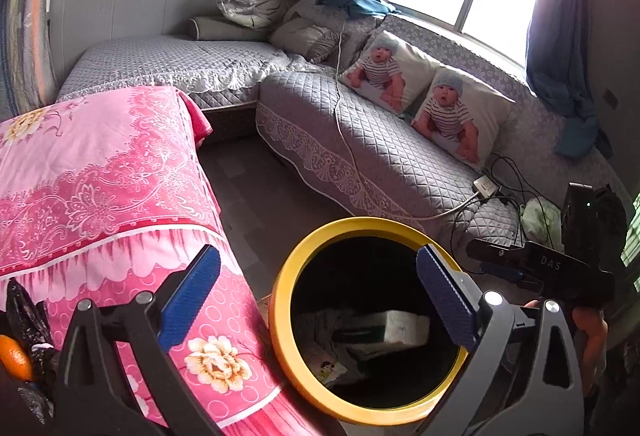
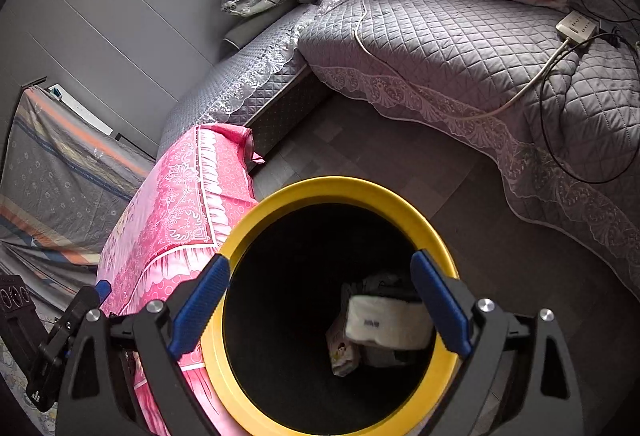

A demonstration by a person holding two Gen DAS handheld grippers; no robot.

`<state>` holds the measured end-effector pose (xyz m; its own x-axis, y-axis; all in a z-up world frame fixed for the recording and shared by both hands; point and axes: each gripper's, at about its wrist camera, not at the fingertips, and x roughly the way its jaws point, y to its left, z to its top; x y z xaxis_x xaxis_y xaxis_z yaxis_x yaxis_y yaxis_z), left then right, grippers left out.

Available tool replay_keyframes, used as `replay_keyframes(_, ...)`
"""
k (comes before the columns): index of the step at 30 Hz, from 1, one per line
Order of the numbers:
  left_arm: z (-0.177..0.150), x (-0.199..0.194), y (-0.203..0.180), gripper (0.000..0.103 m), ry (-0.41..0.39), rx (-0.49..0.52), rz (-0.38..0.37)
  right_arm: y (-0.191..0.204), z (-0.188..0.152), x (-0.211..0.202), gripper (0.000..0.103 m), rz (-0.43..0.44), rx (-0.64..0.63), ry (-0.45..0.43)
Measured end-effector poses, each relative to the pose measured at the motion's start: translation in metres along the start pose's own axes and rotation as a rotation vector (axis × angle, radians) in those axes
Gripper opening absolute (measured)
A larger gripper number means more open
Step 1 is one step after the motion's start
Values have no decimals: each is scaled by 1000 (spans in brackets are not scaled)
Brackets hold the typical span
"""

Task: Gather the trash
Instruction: 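Move both tools back to the trash pile on the bed, then grasp the white-green milk carton with the right gripper and lift it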

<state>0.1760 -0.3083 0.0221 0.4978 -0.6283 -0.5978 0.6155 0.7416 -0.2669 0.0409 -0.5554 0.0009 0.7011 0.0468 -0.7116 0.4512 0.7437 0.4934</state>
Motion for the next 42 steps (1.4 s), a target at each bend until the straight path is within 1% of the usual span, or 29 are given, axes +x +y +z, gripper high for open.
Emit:
replay_keyframes(3, 4, -30, 8, 94, -29, -3, -9, 16, -3, -6, 89, 16, -50, -14)
replay_keyframes(6, 4, -66, 17, 94, -64, 10, 12, 44, -11, -12, 89, 66, -136, -10)
replay_keyframes(7, 3, -81, 23, 94, -78, 6, 6, 57, -16, -13, 89, 86, -173, -6)
replay_keyframes(9, 0, -111, 39, 95, -114, -4, 10, 85, -28, -15, 89, 143, -255, 6)
replay_keyframes(11, -7, -143, 59, 95, -160, -12, 51, 116, -43, -17, 89, 222, -340, 28)
replay_keyframes(13, -16, -176, 82, 95, -205, -26, 125, 149, -60, -16, 89, 302, -420, 69)
replay_keyframes(15, -25, -208, 109, 95, -245, -49, 210, 182, -78, -14, 89, 401, -473, 138)
replay_keyframes(17, -36, -242, 135, 95, -283, -76, 301, 216, -97, -8, 89, 496, -515, 241)
replay_keyframes(19, -51, -275, 159, 95, -324, -108, 407, 249, -116, -1, 89, 571, -548, 353)
replay_keyframes(21, -69, -305, 181, 95, -358, -144, 501, 283, -135, 6, 89, 614, -584, 464)
replay_keyframes(23, -89, -329, 199, 95, -390, -191, 564, 316, -154, 9, 89, 621, -654, 542)
replay_keyframes(24, -99, -338, 207, 95, -400, -216, 579, 332, -162, 11, 89, 618, -677, 572)
replay_keyframes(27, -126, -358, 230, 95, -406, -282, 582, 376, -183, 18, 89, 627, -712, 691)
replay_keyframes(30, -146, -365, 242, 95, -397, -312, 580, 413, -205, 33, 89, 569, -757, 764)
replay_keyframes(33, -161, -368, 248, 95, -388, -311, 580, 442, -223, 53, 89, 478, -791, 815)
replay_keyframes(37, -172, -368, 256, 95, -394, -331, 566, 464, -240, 80, 89, 363, -801, 882)
replay_keyframes(40, -182, -373, 266, 95, -402, -360, 543, 472, -244, 89, 89, 305, -835, 879)
replay_keyframes(42, -188, -374, 272, 95, -403, -374, 549, 479, -249, 94, 89, 272, -854, 879)
